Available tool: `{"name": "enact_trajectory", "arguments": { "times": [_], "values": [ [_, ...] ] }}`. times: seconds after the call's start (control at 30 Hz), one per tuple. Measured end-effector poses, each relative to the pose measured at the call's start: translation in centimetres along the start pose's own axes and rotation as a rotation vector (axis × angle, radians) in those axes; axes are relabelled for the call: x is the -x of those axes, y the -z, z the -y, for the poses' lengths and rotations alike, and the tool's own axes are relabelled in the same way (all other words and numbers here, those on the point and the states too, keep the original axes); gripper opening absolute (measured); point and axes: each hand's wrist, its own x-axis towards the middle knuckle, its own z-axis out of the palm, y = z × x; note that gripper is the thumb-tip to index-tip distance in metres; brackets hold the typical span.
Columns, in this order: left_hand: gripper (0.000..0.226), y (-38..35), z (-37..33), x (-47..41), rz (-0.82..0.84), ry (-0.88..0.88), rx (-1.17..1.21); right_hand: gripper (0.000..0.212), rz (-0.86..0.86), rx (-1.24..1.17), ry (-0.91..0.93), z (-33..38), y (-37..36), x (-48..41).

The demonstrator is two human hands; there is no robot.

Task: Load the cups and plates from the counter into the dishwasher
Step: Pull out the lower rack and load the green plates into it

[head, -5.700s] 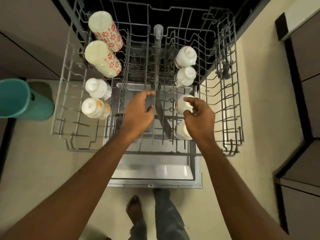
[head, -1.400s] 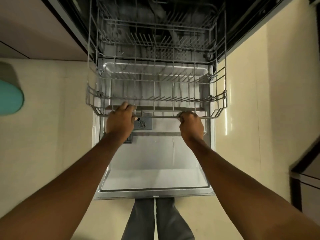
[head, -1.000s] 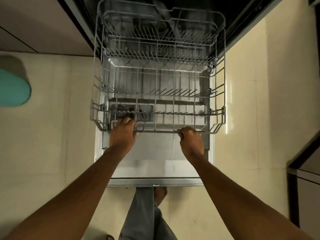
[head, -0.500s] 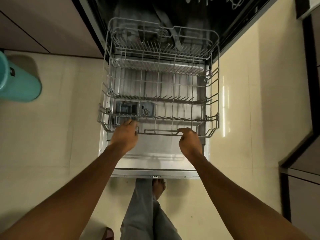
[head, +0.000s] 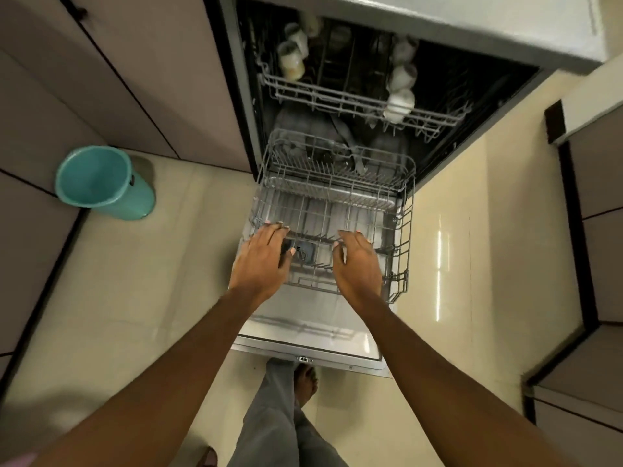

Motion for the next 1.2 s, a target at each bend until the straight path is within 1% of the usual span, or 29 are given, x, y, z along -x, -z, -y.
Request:
{"name": "enact_trajectory", "arguments": {
  "times": [0.2, 0.37, 0.5, 0.6, 0.8, 0.93, 1.07, 1.2],
  "values": [
    [0.048, 7.4, -0.5, 2.2, -0.091, 0.097, 0.044, 0.049, 0.031, 0.052, 0.075, 7.6, 4.9, 0.0],
    [0.047, 14.4, -0.5, 3.5, -0.221, 0.133, 0.080, 0.047, -0.054, -0.025, 0.228, 15.4, 8.7, -0.2],
    [0.048, 19.7, 0.9, 4.3, -0.322, 0.174, 0.079, 0.047, -0.096, -0.055, 0.320, 21.7, 9.7, -0.4],
    [0.049, 23.3, 2.8, 4.4, -0.379, 0.163, 0.090, 0.047, -0.124, -0.064, 0.396, 26.1, 9.8, -0.6],
    [0.044, 30.6, 8.3, 4.0, -0.499, 0.108, 0.074, 0.047, -0.172, -0.099, 0.456, 34.4, 8.0, -1.7],
    [0.043, 35.8, 13.0, 3.1, -0.539, 0.078, 0.066, 0.047, -0.211, -0.126, 0.452, 40.0, 6.5, -2.9],
    [0.047, 40.7, 16.8, 1.3, -0.559, 0.027, 0.038, 0.047, -0.239, -0.148, 0.423, 44.4, 5.2, -4.9],
    [0.042, 44.3, 19.4, -0.9, -0.577, -0.032, 0.025, 0.048, -0.260, -0.134, 0.413, 48.0, 4.8, -6.9]
  ]
}}
